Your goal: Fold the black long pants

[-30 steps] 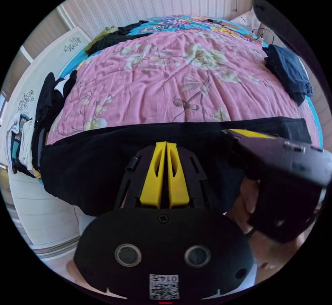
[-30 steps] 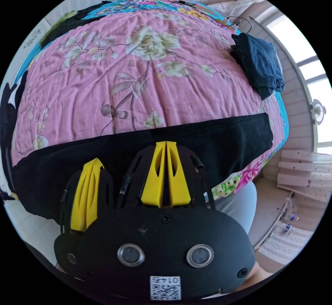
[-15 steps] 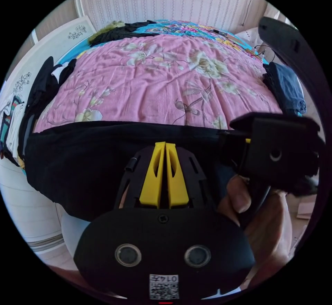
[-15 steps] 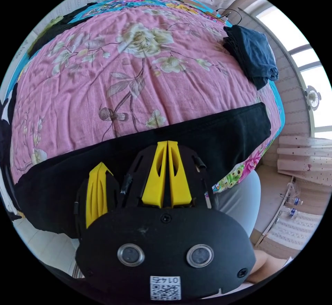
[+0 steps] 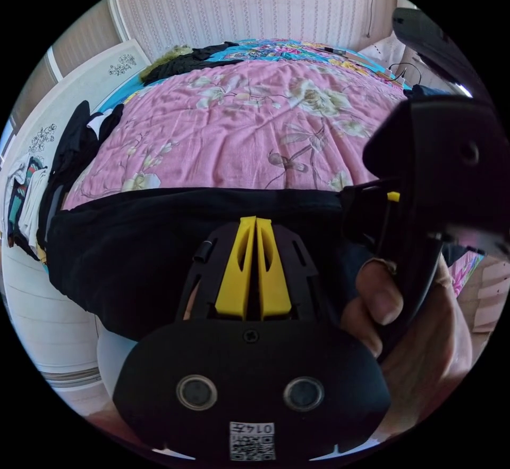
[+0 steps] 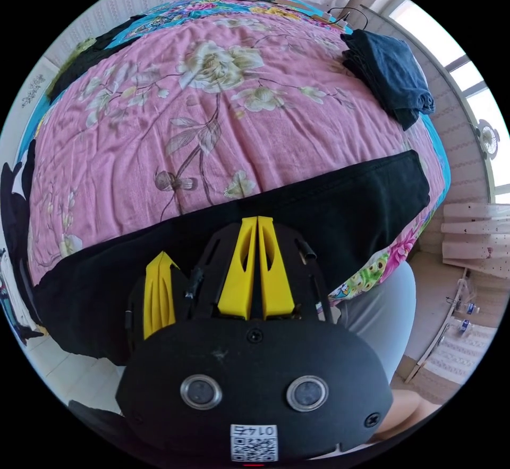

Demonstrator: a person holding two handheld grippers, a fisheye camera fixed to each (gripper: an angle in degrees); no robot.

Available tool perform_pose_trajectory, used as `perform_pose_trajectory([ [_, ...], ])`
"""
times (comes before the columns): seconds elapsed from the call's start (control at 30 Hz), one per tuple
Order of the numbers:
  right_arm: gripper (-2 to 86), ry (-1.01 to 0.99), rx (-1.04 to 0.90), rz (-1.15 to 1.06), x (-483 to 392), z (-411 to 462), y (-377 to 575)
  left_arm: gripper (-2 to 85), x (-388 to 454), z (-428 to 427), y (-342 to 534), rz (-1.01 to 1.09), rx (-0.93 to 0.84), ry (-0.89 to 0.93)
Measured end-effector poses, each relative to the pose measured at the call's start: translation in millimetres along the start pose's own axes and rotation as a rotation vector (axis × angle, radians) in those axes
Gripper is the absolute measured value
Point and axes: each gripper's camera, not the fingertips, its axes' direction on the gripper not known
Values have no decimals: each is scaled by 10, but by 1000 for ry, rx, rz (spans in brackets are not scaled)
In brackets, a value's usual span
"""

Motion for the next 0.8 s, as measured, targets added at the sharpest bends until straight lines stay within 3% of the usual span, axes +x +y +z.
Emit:
perform_pose_trajectory([
  [0.8,-3,-55,-36,11,298,-89,-161,-10,35,98,59,12,-2,21],
])
